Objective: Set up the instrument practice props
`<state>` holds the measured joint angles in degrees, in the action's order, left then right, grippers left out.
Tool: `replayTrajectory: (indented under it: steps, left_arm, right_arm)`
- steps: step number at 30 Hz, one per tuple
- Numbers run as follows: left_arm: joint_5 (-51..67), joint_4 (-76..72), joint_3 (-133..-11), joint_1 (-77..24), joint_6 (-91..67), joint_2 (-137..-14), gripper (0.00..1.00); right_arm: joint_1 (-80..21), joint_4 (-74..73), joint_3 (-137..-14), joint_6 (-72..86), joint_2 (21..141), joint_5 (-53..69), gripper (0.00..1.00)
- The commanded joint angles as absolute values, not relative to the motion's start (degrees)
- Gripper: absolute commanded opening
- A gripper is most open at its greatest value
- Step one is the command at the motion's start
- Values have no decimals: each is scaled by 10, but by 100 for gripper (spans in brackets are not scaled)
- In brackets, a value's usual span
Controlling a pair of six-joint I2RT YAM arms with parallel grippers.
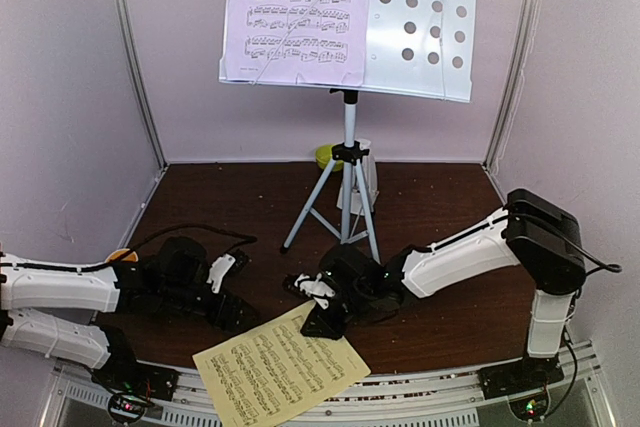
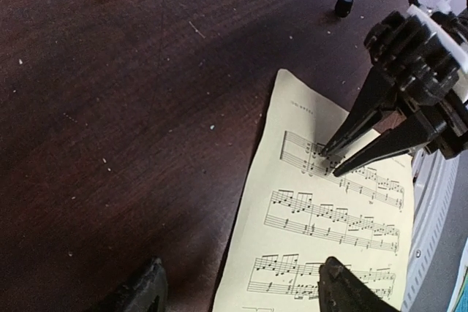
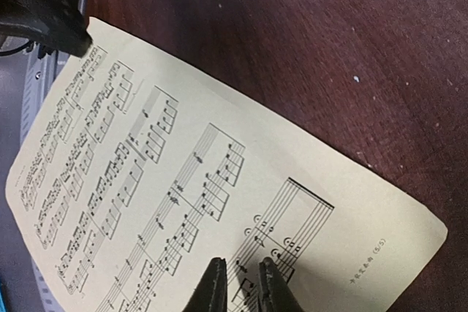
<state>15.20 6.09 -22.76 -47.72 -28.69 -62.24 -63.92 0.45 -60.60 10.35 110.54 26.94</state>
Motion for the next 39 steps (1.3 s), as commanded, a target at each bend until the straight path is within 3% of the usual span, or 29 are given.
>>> replayTrajectory:
  steps: [1,9,22,39]
  left_arm:
    - [169,39,-231,-457,-296,-624,74]
    - [152,53,-229,-425,-327,-601,77]
    - [111,117,-217,-374,-418,-594,79]
    - [246,-6,-188,-337,-430,-715,52]
  right_arm:
    - [-622,-23,-619,86,1121,213,15]
    - [-570,-95,-589,59,1111,101,12]
    - [-524,-80,-556,96,1090,80,11]
    - [-525,-73,-556,103,1098,98,9]
